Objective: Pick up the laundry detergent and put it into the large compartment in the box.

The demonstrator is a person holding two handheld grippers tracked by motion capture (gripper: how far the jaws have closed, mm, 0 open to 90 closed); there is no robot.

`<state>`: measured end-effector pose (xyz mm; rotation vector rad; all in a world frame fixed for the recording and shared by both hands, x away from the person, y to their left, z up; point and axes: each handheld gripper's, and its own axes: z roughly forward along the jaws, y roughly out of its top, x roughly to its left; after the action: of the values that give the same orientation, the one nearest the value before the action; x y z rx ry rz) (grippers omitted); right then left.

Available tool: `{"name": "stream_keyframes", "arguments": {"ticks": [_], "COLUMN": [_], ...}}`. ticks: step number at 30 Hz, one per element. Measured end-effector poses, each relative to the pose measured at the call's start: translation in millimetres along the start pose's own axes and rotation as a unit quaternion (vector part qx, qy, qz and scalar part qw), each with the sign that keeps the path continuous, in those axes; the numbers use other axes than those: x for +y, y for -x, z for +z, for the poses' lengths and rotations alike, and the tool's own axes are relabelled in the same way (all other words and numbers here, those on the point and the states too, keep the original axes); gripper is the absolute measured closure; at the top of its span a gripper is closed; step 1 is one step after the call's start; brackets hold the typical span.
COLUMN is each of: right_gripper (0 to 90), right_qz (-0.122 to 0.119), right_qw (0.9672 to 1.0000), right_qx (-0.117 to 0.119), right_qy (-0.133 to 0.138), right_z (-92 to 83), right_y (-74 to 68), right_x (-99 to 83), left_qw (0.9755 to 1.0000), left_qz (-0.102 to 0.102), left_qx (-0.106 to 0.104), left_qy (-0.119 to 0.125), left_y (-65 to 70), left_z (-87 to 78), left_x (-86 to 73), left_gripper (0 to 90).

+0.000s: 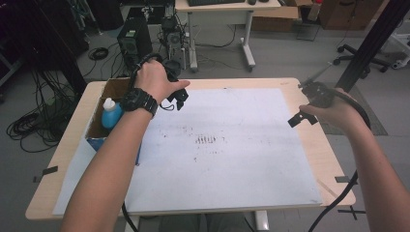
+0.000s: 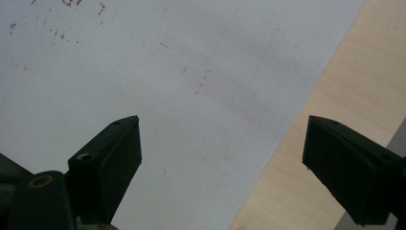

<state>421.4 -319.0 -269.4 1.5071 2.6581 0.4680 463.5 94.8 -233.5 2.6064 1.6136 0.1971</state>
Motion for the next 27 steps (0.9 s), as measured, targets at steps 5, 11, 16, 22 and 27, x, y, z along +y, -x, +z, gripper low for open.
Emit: {"name": "stream_keyframes", "arguments": {"ticks": [5, 11, 16, 22, 27], "right_gripper": [13.2, 13.2, 13.2, 13.2, 13.2], "right_qz": [0.000, 0.001, 0.002, 0.002, 0.002], "right_qw": [1.0000, 1.0000, 1.0000, 1.0000, 1.0000], "right_qx": [0.000, 0.000, -0.002, -0.002, -0.003], "right_qy": [0.000, 0.001, 0.000, -0.001, -0.001], "right_z": [-0.6, -1.4, -2.2, -1.2, -1.9], "right_y": [-0.8, -1.8, -2.1, -3.6, -4.9], "right_x": [-0.2, -1.0, -2.1, -3.1, -3.3], "left_qw": [1.0000, 1.0000, 1.0000, 1.0000, 1.0000], "left_qz": [0.000, 0.001, -0.002, -0.002, -0.002], "left_qx": [-0.001, -0.002, -0.007, -0.005, -0.006], "left_qy": [0.000, -0.003, 0.000, -0.003, -0.001], "left_y": [0.3, 0.0, -0.1, 0.3, -0.2], "left_z": [0.1, 0.2, 1.4, 5.1, 4.0], "left_x": [-0.8, -1.4, -2.7, -4.7, -5.7], "left_gripper": [15.0, 14.9, 14.9, 14.9, 14.9]}}
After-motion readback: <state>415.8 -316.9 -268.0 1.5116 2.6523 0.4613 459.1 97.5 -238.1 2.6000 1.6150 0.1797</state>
